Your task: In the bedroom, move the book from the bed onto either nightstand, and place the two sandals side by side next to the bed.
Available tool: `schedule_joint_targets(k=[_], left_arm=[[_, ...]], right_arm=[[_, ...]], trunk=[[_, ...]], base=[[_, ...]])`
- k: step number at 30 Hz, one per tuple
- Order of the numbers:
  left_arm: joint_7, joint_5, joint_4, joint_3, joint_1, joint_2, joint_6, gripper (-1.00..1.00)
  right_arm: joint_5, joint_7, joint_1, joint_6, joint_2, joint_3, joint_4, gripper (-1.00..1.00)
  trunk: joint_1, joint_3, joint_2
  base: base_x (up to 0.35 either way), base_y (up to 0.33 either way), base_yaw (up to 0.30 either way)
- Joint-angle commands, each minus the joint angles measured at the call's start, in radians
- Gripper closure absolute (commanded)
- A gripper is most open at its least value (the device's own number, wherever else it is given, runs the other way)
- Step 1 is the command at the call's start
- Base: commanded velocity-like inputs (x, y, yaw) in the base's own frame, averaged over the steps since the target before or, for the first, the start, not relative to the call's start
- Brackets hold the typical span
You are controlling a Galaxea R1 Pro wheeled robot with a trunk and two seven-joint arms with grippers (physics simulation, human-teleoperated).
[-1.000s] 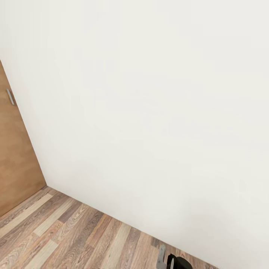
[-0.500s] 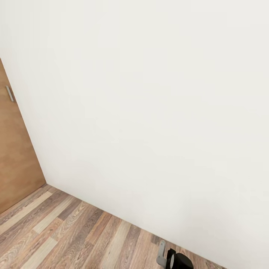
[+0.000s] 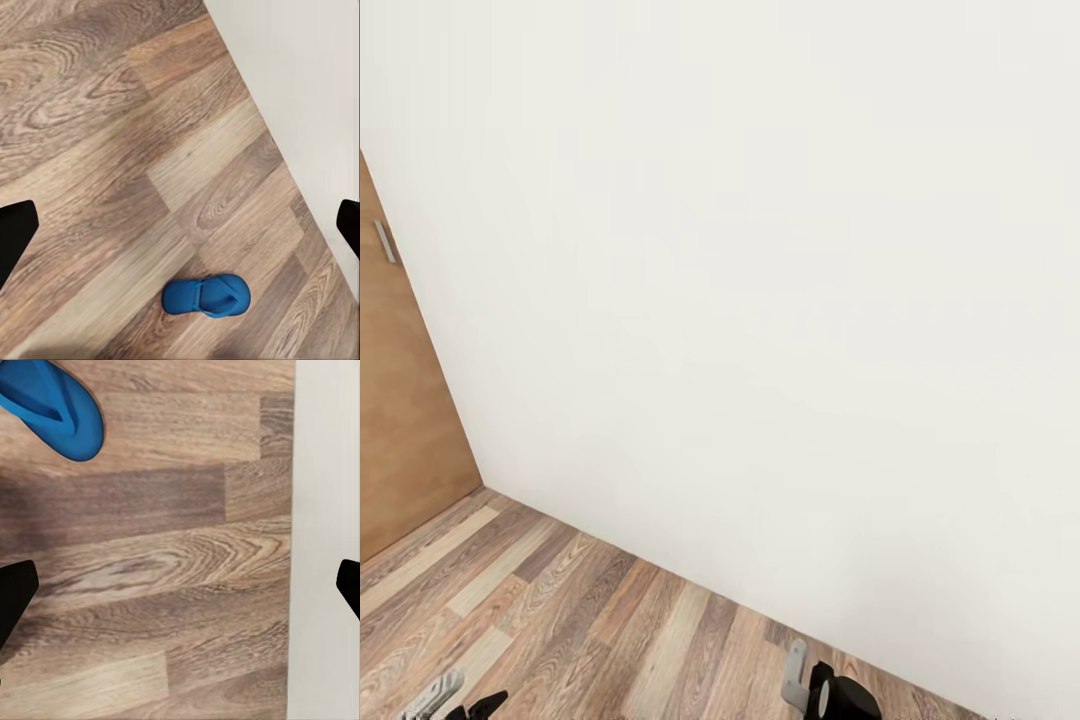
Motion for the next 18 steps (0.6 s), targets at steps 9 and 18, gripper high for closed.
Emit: schedule_joint_targets(k=[9, 18], left_arm=[[0.0, 0.027, -0.015, -0.021, -0.004, -0.001, 0.018, -1.0], [0.0, 0.03, -0.019, -0.023, -0.005, 0.004, 0.02, -1.0]], right_arm=[[0.005, 0.006, 0.0, 0.008, 0.0, 0.002, -0.003, -1.0], [0.001, -0.005, -0.001, 0.009, 0.003, -0.004, -0.027, -1.0]], trunk=[[0.035, -0.029, -0.064], [0.069, -0.057, -0.127]], base=[[0.0, 0.0, 0.0], [0.0, 0.0, 0.0]])
